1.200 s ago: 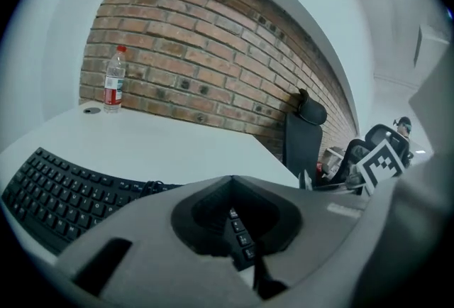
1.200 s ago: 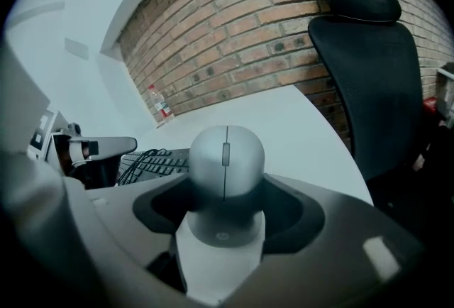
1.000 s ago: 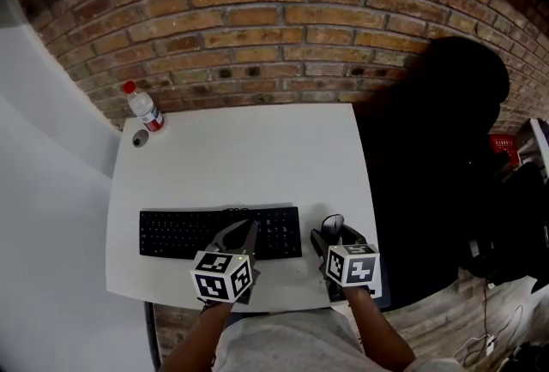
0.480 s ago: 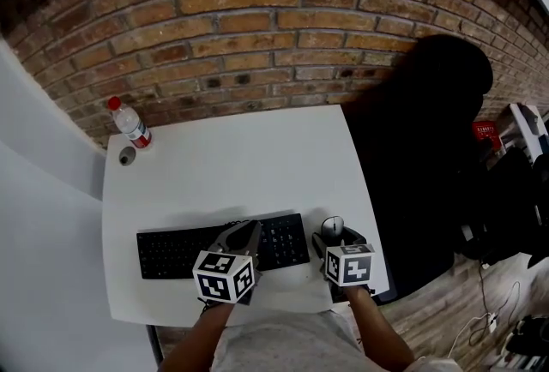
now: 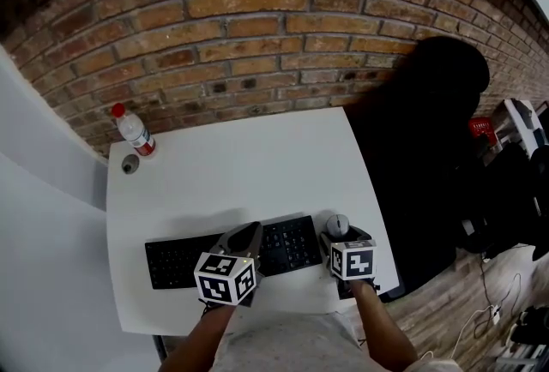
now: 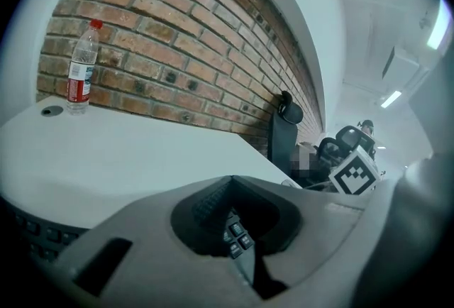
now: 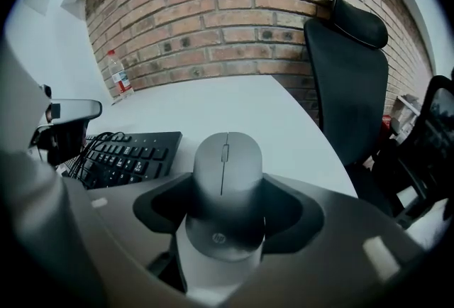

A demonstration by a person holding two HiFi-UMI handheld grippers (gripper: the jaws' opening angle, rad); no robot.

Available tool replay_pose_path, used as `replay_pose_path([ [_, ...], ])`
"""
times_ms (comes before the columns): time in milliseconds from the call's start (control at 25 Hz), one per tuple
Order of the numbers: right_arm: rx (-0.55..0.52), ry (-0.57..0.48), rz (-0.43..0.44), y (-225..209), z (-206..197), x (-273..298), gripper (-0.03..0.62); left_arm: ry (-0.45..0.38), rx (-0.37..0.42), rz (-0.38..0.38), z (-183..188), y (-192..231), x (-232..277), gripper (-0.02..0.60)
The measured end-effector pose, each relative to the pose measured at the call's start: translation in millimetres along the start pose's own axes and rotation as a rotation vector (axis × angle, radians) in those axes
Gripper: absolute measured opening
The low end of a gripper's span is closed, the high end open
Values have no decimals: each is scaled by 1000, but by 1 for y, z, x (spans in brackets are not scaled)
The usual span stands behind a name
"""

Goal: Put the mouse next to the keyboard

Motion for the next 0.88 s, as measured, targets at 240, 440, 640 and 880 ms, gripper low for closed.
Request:
replay_pose_path([
  [240,14,3,-22,3,1,3,308,11,10,-34,0,8,-3,-15],
  [440,9,-14,-33,5,-1,3,308,13,15,-67,0,9,-5,-15],
  [640,-4,-30,-27,3,-2,3,310,17,11,-84,-3,11,-9,-14],
  [880,-26,-42,-21,3,-5,5,315,16,6,-77,-9,17,-16,-15],
])
Point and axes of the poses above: the fingertips, and each gripper's own axes: x forward along the fingers, y to its left, z out of its top, the point moved 9 cm from there along -x, backward along the fingers, and after that the axes turned 9 degrees about z, right-handed, at the moved point
